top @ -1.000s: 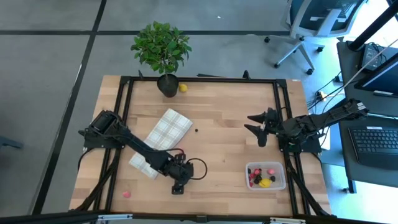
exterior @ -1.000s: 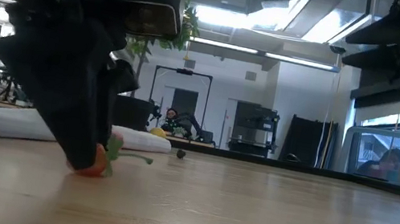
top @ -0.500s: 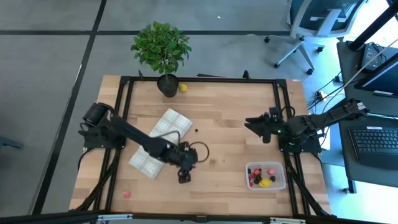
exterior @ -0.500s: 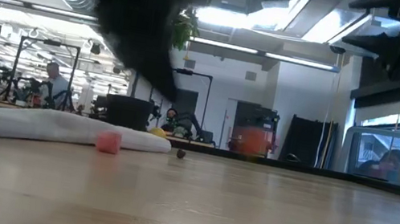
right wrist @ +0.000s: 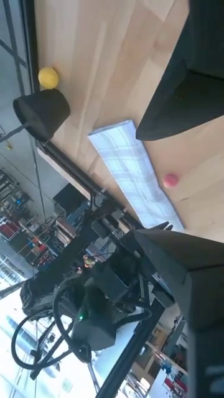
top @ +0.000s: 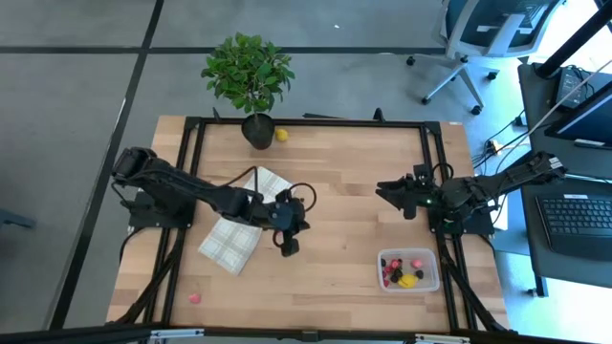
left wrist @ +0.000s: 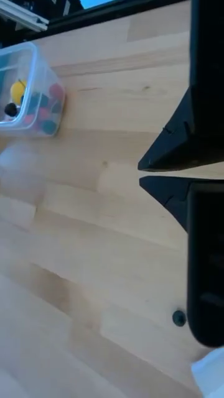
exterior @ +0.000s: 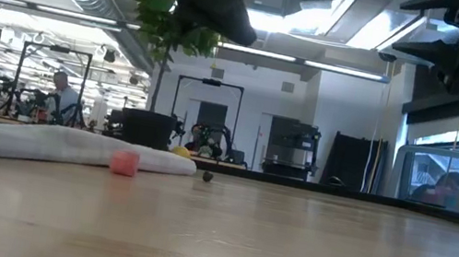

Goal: Pick and placing Produce into tupperware
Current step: Put the red strawberry into the transparent bin

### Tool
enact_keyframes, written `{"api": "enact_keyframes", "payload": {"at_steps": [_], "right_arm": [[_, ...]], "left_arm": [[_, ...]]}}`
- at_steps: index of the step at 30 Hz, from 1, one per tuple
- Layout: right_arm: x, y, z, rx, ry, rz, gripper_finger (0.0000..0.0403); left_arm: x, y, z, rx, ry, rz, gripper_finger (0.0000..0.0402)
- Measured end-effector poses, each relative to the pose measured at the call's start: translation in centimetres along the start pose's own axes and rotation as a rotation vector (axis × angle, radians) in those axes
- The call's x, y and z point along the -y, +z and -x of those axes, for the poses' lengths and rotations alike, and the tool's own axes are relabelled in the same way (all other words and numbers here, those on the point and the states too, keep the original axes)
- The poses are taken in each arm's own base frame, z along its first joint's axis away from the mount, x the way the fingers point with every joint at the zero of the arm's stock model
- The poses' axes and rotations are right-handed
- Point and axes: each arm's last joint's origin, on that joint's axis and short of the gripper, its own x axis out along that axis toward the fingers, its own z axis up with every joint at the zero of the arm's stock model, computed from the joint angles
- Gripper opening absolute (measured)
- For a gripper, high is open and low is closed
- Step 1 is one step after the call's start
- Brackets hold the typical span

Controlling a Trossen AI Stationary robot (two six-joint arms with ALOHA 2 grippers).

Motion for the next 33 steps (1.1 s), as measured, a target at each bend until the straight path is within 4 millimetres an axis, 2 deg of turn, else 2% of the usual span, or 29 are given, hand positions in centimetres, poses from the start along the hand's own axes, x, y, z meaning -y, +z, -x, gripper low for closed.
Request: {"api": "enact_keyframes", "payload": {"at_steps": [6,10,14,18,22,25,26,30,33], "right_arm": [[0.0,0.0,0.0,0.000,-0.001,0.043,0.0248],[-0.3,0.2,0.0,-0.009,-0.001,0.169,0.0248],[-2.7,2.7,0.7,-0.103,-0.022,0.268,0.0248],[-5.1,5.7,1.7,-0.294,-0.232,0.316,0.0247],[-6.8,8.4,2.5,-0.503,-0.525,0.247,0.0235],[-7.4,9.3,2.8,-0.699,-0.794,0.138,0.0223],[-7.8,9.2,2.1,-0.723,-0.808,0.095,0.0220],[-8.9,8.5,-0.9,-0.740,-0.648,0.113,0.0210],[-8.5,7.7,-2.4,-0.779,-0.730,0.129,0.0206]], "left_arm": [[0.1,-0.2,-0.2,-0.007,-0.001,-0.004,0.0004],[0.1,-0.1,-0.2,-0.004,-0.003,-0.002,0.0005],[0.1,-0.1,-0.2,-0.001,-0.004,-0.003,0.0019],[-0.3,0.1,-0.4,0.000,0.008,0.005,0.0031],[-1.0,0.3,-0.4,-0.005,0.028,0.016,0.0042],[-2.1,0.3,0.1,-0.046,0.065,0.016,0.0048],[-2.7,0.3,0.5,-0.066,0.085,0.025,0.0050],[-4.3,1.8,3.0,-0.003,0.109,0.034,0.0057],[-5.0,3.4,6.1,0.124,0.105,-0.013,0.0061]]}}
